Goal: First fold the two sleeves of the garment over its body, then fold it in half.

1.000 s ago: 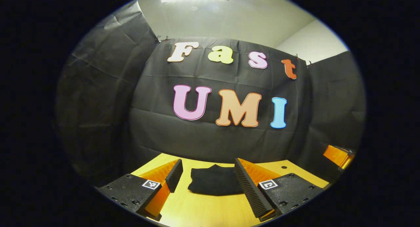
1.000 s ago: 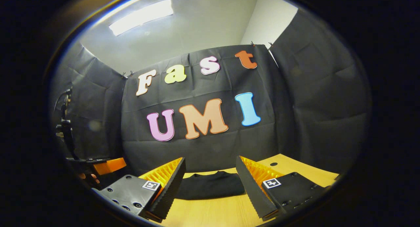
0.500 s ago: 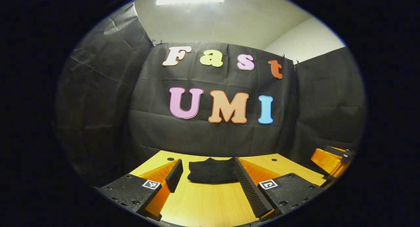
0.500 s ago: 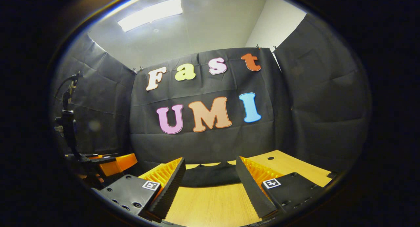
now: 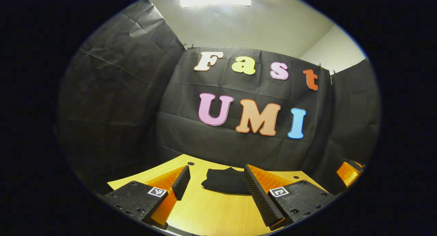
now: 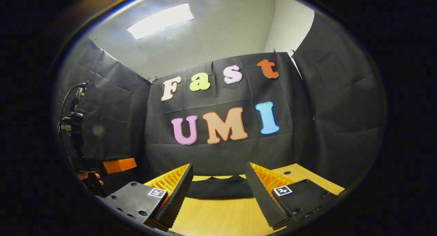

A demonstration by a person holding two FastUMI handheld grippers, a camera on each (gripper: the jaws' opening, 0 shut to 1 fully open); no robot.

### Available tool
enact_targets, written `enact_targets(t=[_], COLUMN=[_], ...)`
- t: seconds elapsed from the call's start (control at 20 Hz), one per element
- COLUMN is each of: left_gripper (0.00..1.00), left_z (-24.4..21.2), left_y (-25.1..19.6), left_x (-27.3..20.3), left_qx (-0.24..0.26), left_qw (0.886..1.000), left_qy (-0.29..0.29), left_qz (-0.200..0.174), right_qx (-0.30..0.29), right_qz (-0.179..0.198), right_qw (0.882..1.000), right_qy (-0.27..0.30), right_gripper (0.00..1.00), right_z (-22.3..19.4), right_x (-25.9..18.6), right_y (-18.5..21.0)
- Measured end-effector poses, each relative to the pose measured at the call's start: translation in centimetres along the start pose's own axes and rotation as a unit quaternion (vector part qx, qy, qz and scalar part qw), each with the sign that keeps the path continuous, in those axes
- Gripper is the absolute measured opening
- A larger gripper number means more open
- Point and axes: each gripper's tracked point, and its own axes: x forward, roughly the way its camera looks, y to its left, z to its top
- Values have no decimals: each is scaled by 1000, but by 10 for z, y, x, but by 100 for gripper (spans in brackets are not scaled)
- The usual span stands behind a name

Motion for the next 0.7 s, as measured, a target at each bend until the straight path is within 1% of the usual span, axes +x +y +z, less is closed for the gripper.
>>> enact_targets(t=[0.05, 0.15, 0.3, 0.45, 0.6, 0.7], left_gripper=[92, 92, 92, 92, 93, 93], left_z=[6, 14, 0, -14, -25, -34], left_y=[-2, -4, -16, -34, -33, -34], left_x=[2, 9, 22, 43, 70, 87], left_qx=[-2, -8, -17, -32, -25, -17], left_qw=[1000, 1000, 1000, 999, 998, 997], left_qy=[-9, -18, -8, 8, 16, 30], left_qz=[3, 3, -8, -42, -60, -73], right_qx=[2, 0, 6, -2, -19, -21], right_qz=[8, 8, 10, -10, -38, -59], right_qw=[1000, 1000, 1000, 1000, 999, 998], right_qy=[0, -5, -7, -3, 15, 5], right_gripper=[97, 97, 97, 97, 97, 97], right_z=[-1, 1, 0, -3, -8, 1], right_x=[1, 8, 18, 32, 45, 52], right_y=[1, -4, -6, -16, -27, -32])
